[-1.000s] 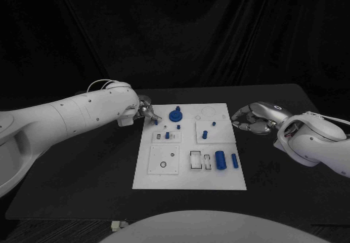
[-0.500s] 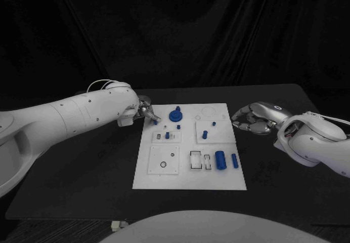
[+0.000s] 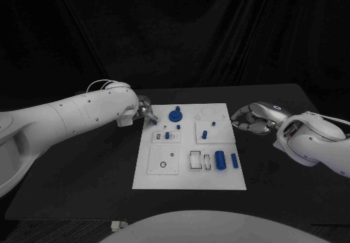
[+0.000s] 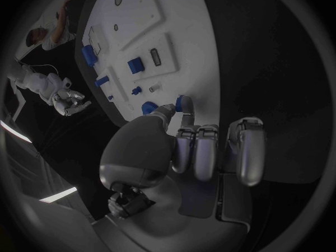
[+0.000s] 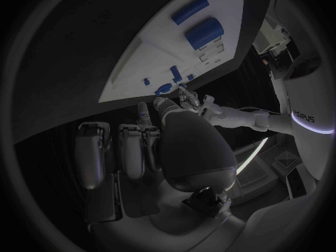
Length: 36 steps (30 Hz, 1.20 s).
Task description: Assemble the parts on the task board
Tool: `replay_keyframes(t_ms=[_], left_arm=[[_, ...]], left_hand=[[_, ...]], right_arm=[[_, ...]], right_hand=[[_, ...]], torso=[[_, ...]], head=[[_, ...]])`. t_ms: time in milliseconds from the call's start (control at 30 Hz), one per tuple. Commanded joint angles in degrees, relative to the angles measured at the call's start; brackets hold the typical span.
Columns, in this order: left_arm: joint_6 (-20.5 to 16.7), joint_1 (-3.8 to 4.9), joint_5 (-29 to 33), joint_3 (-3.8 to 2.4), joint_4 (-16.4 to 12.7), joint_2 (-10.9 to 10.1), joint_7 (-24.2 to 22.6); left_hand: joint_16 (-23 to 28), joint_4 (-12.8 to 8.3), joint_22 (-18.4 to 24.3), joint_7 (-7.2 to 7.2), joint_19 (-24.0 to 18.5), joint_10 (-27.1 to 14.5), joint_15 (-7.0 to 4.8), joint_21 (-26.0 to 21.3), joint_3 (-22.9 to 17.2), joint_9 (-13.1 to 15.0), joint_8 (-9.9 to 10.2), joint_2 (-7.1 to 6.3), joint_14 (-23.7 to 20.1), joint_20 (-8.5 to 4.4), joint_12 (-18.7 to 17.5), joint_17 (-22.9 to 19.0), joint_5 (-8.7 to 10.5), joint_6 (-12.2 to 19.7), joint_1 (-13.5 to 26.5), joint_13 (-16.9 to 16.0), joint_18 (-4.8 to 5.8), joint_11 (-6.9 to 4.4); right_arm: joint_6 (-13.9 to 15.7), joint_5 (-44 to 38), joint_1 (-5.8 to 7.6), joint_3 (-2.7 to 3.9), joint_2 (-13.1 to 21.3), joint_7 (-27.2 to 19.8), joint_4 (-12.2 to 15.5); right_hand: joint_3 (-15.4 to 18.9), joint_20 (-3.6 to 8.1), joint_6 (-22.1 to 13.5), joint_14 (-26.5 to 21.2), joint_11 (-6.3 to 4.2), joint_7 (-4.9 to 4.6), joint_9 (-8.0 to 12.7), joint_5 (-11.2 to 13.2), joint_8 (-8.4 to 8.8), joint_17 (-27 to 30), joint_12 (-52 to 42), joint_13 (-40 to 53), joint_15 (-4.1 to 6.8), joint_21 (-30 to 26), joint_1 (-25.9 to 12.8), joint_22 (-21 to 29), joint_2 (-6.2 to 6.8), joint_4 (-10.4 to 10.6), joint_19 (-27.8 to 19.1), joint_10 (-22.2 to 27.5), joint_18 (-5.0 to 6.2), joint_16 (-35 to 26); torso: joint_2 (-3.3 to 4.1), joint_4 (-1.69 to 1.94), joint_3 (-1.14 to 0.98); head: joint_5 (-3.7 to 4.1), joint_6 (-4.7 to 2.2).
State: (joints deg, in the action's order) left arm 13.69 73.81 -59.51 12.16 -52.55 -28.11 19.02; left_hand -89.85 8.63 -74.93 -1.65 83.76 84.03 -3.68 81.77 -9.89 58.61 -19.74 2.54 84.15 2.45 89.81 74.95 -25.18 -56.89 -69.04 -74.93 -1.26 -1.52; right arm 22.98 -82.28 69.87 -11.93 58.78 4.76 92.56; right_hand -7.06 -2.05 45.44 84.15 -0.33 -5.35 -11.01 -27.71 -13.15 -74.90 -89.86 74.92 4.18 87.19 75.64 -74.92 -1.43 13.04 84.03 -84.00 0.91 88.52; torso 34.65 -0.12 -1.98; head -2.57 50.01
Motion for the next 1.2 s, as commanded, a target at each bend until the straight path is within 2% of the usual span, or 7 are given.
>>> replay_keyframes(t_ms=[33, 167, 200, 267, 733, 900, 1200], left_arm=[[0.57, -0.11, 0.09, -0.04, -0.20, -0.03, -0.77], [0.57, -0.11, 0.09, -0.04, -0.27, -0.14, -0.76], [0.56, -0.11, 0.09, -0.04, -0.32, -0.19, -0.75], [0.56, -0.11, 0.08, -0.04, -0.43, -0.30, -0.71], [-1.09, -0.11, 0.08, -0.04, -1.41, -1.22, -1.12], [-4.21, -0.09, 0.07, -0.04, -3.25, -2.52, -1.93], [-6.92, 0.08, 0.07, -0.04, -6.95, -5.64, -1.92]], left_hand=[[-0.15, -0.98, -11.94, -0.02, -0.44, 5.97, -0.42, -0.26, -3.22, -0.03, 0.38, -1.15, 5.85, -0.04, 0.19, 15.05, -2.08, 0.45, -0.11, -15.07, -1.11, -0.39], [-0.15, -1.48, -11.93, -0.07, -0.46, 5.97, -0.36, -0.28, -5.27, 0.07, 0.40, -1.88, 5.85, -0.01, 0.19, 15.05, -2.46, 0.47, 0.28, -15.07, -1.11, -0.37], [-0.15, -2.10, -11.94, -0.11, -0.45, 5.97, -0.38, -0.26, -7.15, 0.13, 0.43, -2.38, 5.85, -0.01, 0.19, 15.05, -2.96, 0.48, 0.32, -15.07, -1.11, -0.34], [-0.15, -2.66, -11.94, -0.21, -0.44, 5.97, -0.31, -0.25, -10.06, 0.22, 0.45, -3.42, 5.85, 0.04, 0.19, 15.05, -2.58, 0.39, 1.44, -15.07, -1.11, -0.29], [-0.15, -4.13, -11.96, -0.24, -0.40, 5.97, -0.29, -0.21, -14.00, 0.51, 0.37, -4.70, 5.85, 0.09, 0.19, 15.05, -2.43, 0.27, 2.78, -15.07, -1.10, -0.28], [-0.15, -5.84, -11.98, -0.28, -0.34, 5.97, -0.32, -0.13, -16.45, 0.69, 0.28, -5.33, 5.85, 0.06, 0.19, 15.05, -2.47, 0.13, 2.75, -15.07, -1.08, -0.29], [-0.15, -6.92, -12.02, -0.45, -0.23, 5.97, -0.28, -0.02, -18.43, -0.27, 0.98, -5.95, 5.85, 0.08, 0.19, 15.05, -1.73, -0.21, 3.23, -15.07, -1.05, -0.19]], right_arm=[[0.30, -0.15, -0.13, 0.03, -0.05, -0.17, -0.03], [0.26, -0.15, -0.14, 0.03, -0.09, -0.17, -0.06], [0.25, -0.15, -0.14, 0.03, -0.09, -0.17, -0.06], [0.24, -0.15, -0.15, 0.03, -0.10, -0.16, -0.08], [0.20, -0.15, -0.17, 0.03, -0.18, -0.07, -0.17], [0.22, -0.15, -0.17, 0.03, -0.02, 0.16, -0.11], [0.40, -0.15, -0.18, 0.03, 0.39, 0.48, 0.11]], right_hand=[[-0.34, -0.48, 0.38, 5.15, 0.11, -0.06, 0.09, -0.31, 0.15, -11.90, -0.14, 15.08, -0.34, -0.05, 0.25, -14.00, 0.11, -0.04, 4.46, -6.00, -0.10, -0.19], [-0.34, -0.48, 0.38, 5.15, 0.11, -0.06, 0.09, -0.31, 0.15, -11.90, -0.14, 15.08, -0.34, -0.05, 0.25, -14.00, 0.11, -0.04, 4.46, -6.00, -0.10, -0.19], [-0.34, -0.48, 0.38, 5.15, 0.11, -0.06, 0.09, -0.31, 0.15, -11.90, -0.14, 15.08, -0.34, -0.05, 0.25, -14.00, 0.11, -0.04, 4.46, -6.00, -0.10, -0.19], [-0.34, -0.48, 0.38, 5.15, 0.11, -0.06, 0.09, -0.31, 0.15, -11.90, -0.14, 15.08, -0.34, -0.05, 0.25, -14.00, 0.11, -0.04, 4.46, -6.00, -0.10, -0.19], [-0.42, -0.48, 0.42, 5.15, 0.10, -0.04, 0.09, -0.34, 0.13, -11.86, -0.14, 15.08, -0.34, -0.15, 0.30, -13.97, 0.09, -0.08, 4.41, -6.00, -0.07, -0.22], [-0.45, -0.47, 0.43, 5.14, 0.10, -0.04, 0.09, -0.35, 0.13, -11.83, -0.14, 15.08, -0.33, -0.21, 0.33, -13.94, 0.09, -0.10, 4.38, -6.00, -0.05, -0.23], [-0.49, -0.47, 0.45, 5.13, 0.10, -0.04, 0.09, -0.36, 0.13, -11.77, -0.14, 15.08, -0.33, -0.23, 0.35, -13.94, 0.08, -0.12, 4.37, -6.00, -0.05, -0.27]], torso=[[0.01, 0.00, 0.00], [0.01, 0.01, -0.01], [0.01, 0.01, -0.01], [-0.02, 0.03, -0.02], [-0.03, 0.01, -0.01], [-0.05, 0.01, -0.01], [-0.01, 0.02, 0.00]], head=[[-0.11, -0.01], [-0.13, -0.01], [-0.14, -0.01], [-0.13, -0.01], [-0.27, -0.01], [-0.25, -0.01], [0.19, -0.01]])
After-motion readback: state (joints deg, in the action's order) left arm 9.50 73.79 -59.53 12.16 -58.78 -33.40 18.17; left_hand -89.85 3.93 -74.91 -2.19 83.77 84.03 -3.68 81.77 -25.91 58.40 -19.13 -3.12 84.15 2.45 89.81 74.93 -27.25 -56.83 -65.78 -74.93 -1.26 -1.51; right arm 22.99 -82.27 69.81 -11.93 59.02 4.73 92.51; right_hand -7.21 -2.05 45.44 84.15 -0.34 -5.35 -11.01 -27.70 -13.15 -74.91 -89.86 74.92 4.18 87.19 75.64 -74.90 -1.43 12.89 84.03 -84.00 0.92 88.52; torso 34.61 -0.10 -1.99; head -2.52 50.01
